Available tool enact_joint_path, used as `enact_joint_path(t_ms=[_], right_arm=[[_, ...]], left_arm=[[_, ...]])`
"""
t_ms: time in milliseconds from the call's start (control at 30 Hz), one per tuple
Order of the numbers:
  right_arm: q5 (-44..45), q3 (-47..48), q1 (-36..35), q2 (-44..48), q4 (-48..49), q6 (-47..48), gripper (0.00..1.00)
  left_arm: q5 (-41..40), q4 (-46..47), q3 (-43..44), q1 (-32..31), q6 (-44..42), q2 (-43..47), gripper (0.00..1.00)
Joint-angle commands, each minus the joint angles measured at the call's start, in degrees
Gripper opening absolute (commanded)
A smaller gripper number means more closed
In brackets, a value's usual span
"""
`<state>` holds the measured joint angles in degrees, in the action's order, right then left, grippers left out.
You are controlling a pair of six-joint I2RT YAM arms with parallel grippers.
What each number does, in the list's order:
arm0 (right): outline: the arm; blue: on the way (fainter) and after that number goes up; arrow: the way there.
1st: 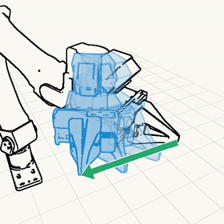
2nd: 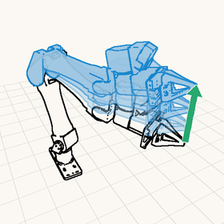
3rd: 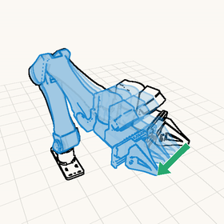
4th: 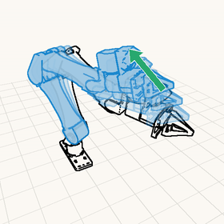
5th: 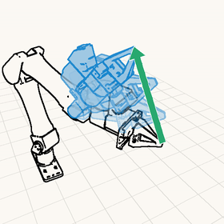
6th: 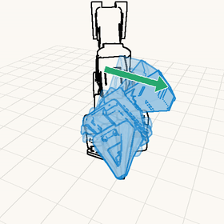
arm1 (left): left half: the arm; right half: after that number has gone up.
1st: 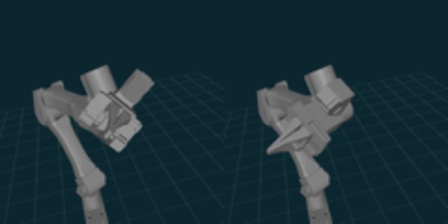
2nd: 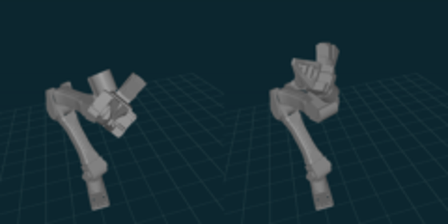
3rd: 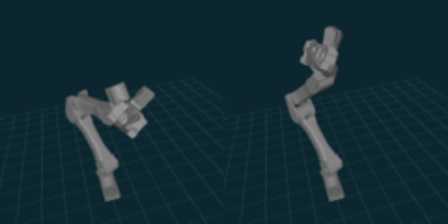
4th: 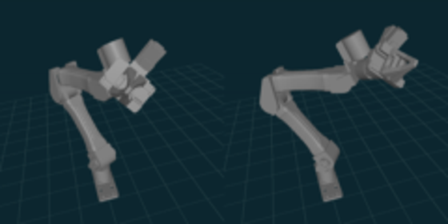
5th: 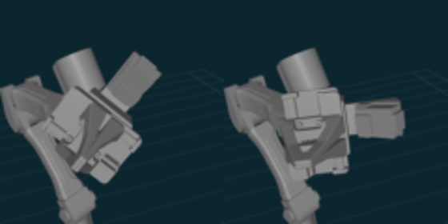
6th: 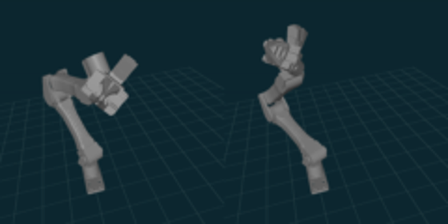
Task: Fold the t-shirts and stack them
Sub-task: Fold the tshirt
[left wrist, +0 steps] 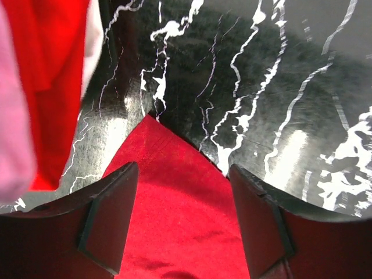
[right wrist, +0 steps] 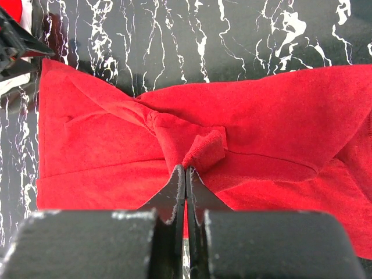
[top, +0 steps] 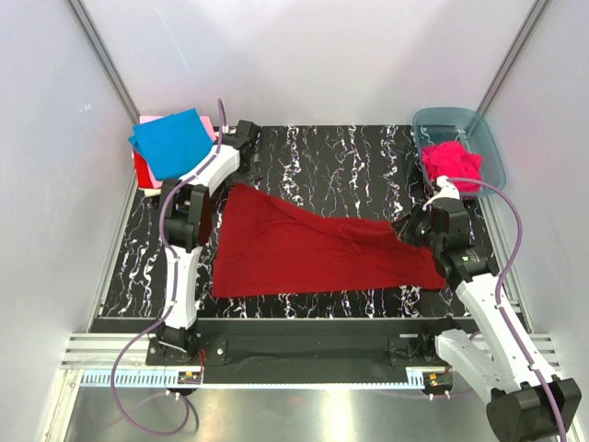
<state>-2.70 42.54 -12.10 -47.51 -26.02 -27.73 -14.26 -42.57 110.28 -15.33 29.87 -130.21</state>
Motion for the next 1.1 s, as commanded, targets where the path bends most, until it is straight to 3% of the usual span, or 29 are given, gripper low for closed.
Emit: enact_joint_path(t_ms=[0,333,467,500,600,800,1067], right_arm=[[-0.9,0.0,0.1,1.6,1.6,-0.4,0.0],[-2.0,-0.6,0.0,0.7,2.3,-0.1,0.0],[-2.0,-1.0,0.0,0.7,2.4,0.0,0.0],[-1.9,-1.1,0.1,0.7,2.3,0.2,0.0],[-1.5,-0.9,0.1,0.6,2.3,0.4,0.0],[0.2,0.3,0.1,-0.7,2.4,1.8,0.0],[4.5,3.1,0.1,-3.2,2.8,4.2,0.0]], left_arm=[[-5.4,-2.8,4.8,-0.4,-0.1,-2.5,0.68],[-6.7,-8.0,11.3,-0.2,0.7,-10.3,0.63],[-5.3,-7.4,11.5,0.1,0.2,-11.6,0.46],[-5.0,-7.4,11.5,0.1,0.3,-11.7,0.33],[-4.7,-7.4,11.5,0.1,0.6,-11.7,0.17],[-3.0,-7.3,10.0,0.0,0.2,-9.6,0.0],[-3.0,-7.4,5.7,0.0,-0.5,-3.7,0.0]])
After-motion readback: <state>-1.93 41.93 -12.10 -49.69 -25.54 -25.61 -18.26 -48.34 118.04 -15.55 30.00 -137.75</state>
